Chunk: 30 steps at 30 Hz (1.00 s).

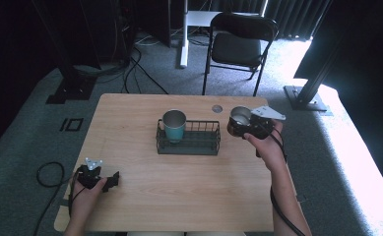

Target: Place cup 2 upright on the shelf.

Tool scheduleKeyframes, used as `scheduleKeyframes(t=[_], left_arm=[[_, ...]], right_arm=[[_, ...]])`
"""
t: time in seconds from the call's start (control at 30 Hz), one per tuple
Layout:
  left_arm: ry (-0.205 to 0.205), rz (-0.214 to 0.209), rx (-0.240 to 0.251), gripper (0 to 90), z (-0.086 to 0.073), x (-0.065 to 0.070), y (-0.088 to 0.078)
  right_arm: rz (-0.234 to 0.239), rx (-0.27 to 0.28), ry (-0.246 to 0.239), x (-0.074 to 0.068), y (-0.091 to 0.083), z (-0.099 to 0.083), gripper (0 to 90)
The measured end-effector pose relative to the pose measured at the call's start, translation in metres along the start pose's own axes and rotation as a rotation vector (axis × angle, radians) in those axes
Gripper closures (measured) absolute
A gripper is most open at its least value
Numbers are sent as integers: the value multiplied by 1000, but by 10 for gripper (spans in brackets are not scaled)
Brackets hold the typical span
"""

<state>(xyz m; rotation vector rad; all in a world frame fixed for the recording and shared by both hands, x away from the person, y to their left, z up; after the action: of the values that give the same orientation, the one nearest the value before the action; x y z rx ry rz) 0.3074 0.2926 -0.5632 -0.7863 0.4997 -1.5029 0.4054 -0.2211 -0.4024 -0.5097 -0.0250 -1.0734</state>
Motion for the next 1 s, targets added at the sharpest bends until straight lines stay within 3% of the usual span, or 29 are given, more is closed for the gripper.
scheduleKeyframes(t=[0.33, 0.53, 1.0], left_arm=[[-1, 0, 1, 24, 0, 0, 0], [2, 1, 1, 24, 0, 0, 0], [1, 0, 0, 24, 0, 0, 0]], right_arm=[[33, 34, -14, -14, 7, 20, 132], [73, 51, -33, -32, 19, 36, 133], [131, 33, -44, -65, 50, 39, 132]])
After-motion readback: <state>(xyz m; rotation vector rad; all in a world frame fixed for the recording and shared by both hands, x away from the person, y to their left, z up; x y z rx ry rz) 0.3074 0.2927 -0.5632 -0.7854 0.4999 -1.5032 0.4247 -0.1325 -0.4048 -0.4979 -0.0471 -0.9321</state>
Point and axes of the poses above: each handheld gripper's, and its own axes: y roughly forward along the jaws, z roughly out of its top, x roughly to its right, the point moved 1 cm from there along y, roughly forward along the jaws, and after that the axes turned 15 degrees about -y, right-handed, at the moved point
